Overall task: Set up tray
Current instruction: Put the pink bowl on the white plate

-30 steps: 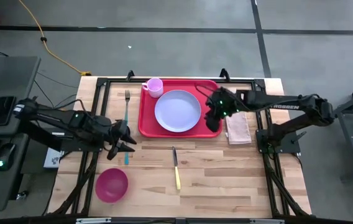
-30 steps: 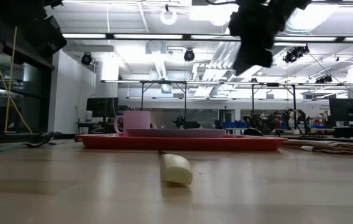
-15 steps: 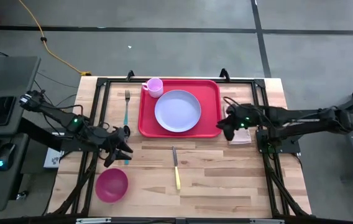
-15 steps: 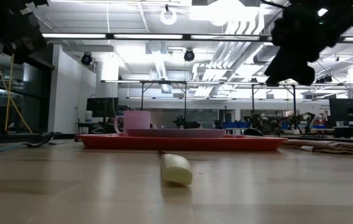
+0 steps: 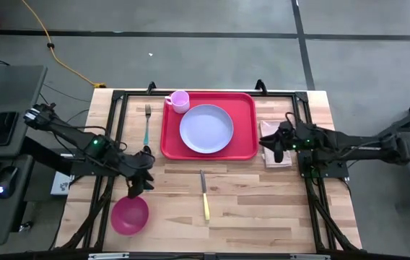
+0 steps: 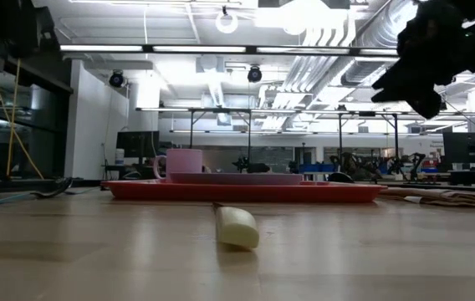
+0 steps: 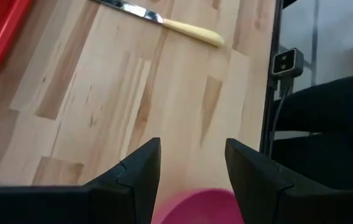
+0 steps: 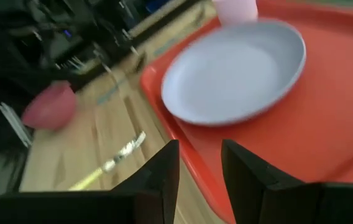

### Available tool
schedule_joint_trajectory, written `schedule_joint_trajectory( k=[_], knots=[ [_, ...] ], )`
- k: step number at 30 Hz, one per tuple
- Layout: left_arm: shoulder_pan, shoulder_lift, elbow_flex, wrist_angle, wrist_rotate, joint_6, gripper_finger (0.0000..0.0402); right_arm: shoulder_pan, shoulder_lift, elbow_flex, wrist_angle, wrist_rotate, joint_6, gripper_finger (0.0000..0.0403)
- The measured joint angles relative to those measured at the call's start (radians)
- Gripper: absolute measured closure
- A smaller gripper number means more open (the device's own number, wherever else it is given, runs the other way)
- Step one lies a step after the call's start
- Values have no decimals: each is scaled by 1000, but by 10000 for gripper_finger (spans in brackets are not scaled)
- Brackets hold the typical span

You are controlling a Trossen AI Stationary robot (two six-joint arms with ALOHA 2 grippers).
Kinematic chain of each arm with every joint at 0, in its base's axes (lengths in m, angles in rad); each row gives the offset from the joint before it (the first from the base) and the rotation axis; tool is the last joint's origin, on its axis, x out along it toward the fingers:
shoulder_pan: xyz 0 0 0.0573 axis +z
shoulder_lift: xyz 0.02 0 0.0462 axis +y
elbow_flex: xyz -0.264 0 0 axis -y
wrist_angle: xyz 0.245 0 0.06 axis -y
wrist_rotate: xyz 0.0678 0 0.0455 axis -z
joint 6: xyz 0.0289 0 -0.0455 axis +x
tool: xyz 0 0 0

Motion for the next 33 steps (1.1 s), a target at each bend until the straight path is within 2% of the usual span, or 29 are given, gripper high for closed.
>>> schedule_joint_trajectory(
  k=[9,18,23,28,33],
  knots=[
    [-4,40,17,-31,100,-123,190,0,-153,-120,117,-19,4,305],
    [-122,115,17,-125,142,-276,190,0,-219,-203,200,-58,17,305],
    [-181,137,16,-228,231,-360,190,0,-222,-210,210,-39,-3,305],
    [-191,139,16,-248,276,-358,190,0,-223,-211,218,-37,-8,305],
    [-190,139,17,-284,260,-314,190,0,-222,-211,217,-37,-4,305]
  ],
)
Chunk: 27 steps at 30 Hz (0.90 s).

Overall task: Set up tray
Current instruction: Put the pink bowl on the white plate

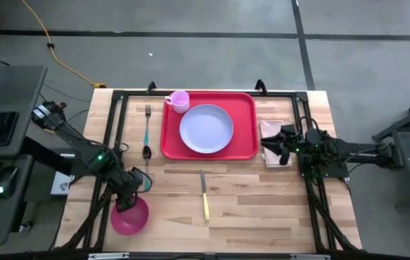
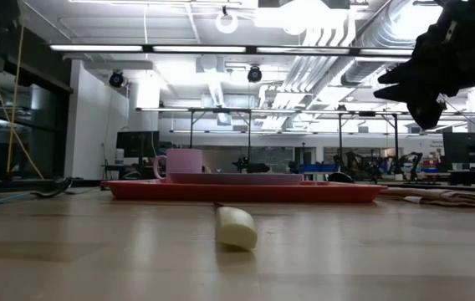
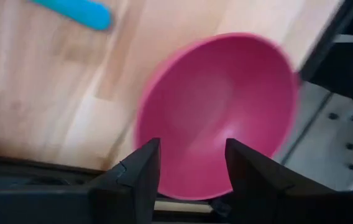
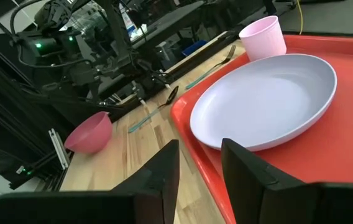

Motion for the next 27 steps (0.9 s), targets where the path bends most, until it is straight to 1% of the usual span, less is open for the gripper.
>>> schedule_joint_trajectory(
  k=[6,13,21,27],
  knots=[
    [0,0,0,-44,-46,10,190,0,0,0,0,-3,2,305],
    [0,0,0,-38,-67,153,190,0,0,0,-1,-3,6,305],
    [0,0,0,-33,-126,160,190,0,0,0,-2,-4,6,305],
    [0,0,0,-25,-129,160,190,0,0,0,-2,-4,6,305]
  ],
)
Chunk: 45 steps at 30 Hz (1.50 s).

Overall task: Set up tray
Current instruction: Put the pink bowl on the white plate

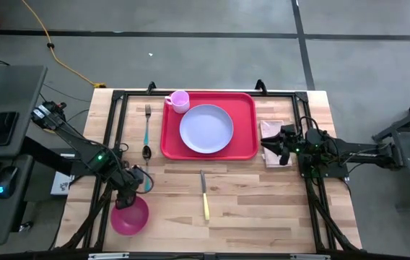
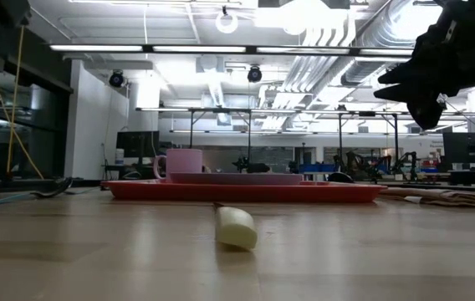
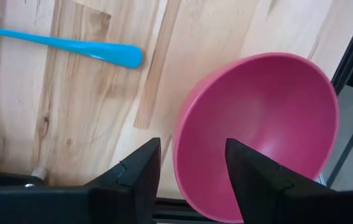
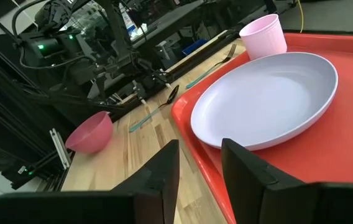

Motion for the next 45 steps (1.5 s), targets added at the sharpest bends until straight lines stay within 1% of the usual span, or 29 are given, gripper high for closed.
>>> schedule_joint_trajectory(
  k=[11,20,22,33,36,40,45],
  knots=[
    [0,0,-14,10,-57,1,190,0,0,0,0,3,0,305],
    [0,0,-86,18,-42,-9,190,0,0,2,0,13,12,304],
    [0,0,-89,23,-25,-16,190,0,0,2,0,13,12,304],
    [0,1,-89,65,-1,-19,190,0,1,2,0,16,19,304],
    [0,15,-89,65,-1,-18,190,0,1,2,0,16,19,304],
    [0,49,-89,66,16,25,190,0,1,2,-1,16,19,304],
    [0,96,-89,68,22,29,190,0,1,2,-6,16,18,304]
  ],
)
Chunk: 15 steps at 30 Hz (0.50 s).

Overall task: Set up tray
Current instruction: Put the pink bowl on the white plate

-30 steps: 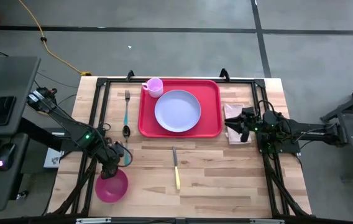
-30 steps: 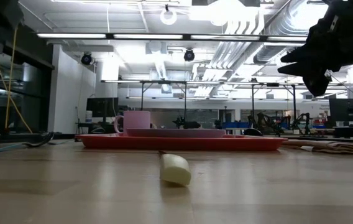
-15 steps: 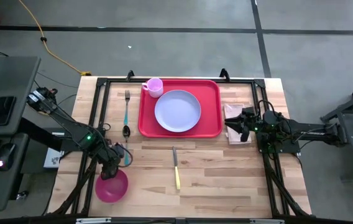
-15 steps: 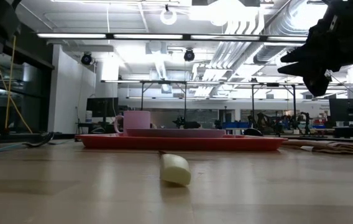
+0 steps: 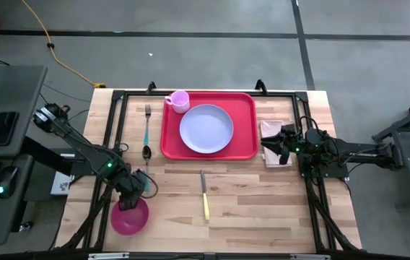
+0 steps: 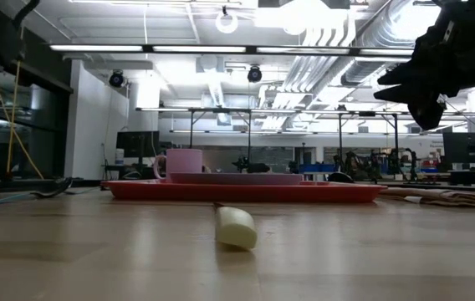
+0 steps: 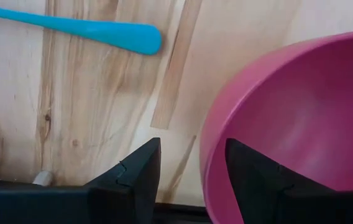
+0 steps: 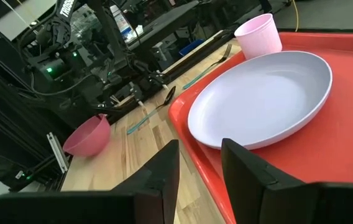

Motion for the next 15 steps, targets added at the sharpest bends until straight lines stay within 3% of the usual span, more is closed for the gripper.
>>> schedule_joint_trajectory(
  k=[11,15],
  knots=[
    [0,63,0,52,2,31,190,0,0,0,-2,0,0,304],
    [0,62,0,68,2,23,209,0,0,0,-2,-1,0,304]
  ],
)
